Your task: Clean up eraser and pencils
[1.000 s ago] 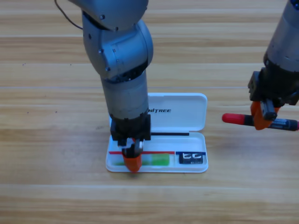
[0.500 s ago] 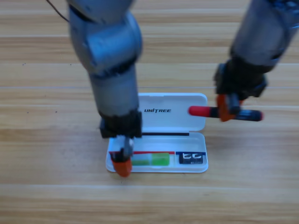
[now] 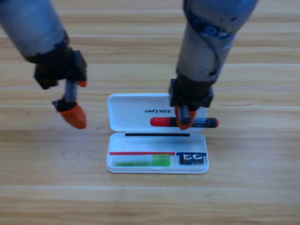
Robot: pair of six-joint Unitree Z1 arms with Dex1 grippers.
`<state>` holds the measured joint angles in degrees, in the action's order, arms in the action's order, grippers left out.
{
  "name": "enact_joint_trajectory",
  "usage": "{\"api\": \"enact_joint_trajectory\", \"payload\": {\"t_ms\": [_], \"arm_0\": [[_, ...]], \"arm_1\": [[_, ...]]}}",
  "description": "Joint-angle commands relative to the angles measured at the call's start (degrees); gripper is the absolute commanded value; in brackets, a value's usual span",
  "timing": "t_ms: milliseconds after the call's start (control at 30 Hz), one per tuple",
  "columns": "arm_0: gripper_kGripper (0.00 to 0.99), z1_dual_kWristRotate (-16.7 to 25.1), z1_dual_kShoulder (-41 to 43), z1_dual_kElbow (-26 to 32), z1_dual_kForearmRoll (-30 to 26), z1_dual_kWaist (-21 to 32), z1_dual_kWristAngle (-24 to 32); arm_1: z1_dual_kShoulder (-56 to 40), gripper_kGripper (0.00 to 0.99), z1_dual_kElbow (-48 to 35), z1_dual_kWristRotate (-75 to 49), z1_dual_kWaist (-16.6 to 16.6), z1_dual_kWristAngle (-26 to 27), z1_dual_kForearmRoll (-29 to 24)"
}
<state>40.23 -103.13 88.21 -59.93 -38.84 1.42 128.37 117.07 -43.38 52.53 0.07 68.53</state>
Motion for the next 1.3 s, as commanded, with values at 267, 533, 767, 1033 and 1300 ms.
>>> {"api": "enact_joint_trajectory", "payload": {"t_ms": [267,533,767,1033,1300], "arm_0": [[0.990,2.22,5.57,-7.00,4.30,9.93,7.81],[0.990,3.27,6.98,-13.06,10.45,10.28,11.06],[0.990,3.54,7.07,-14.47,12.38,10.28,11.85],[0.990,3.54,7.16,-15.79,13.18,10.37,11.85],[0.990,3.54,7.42,-15.88,13.18,10.37,11.85]], "arm_1": [[9.62,0.000,5.71,0.05,2.49,-0.68,0.37],[11.11,0.000,6.42,0.13,2.75,-0.60,0.37],[11.64,0.000,6.42,0.48,3.19,-0.60,0.37],[11.55,0.236,6.77,0.84,3.28,-0.77,0.37],[10.50,0.934,6.86,0.92,3.11,-2.18,0.29]]}}
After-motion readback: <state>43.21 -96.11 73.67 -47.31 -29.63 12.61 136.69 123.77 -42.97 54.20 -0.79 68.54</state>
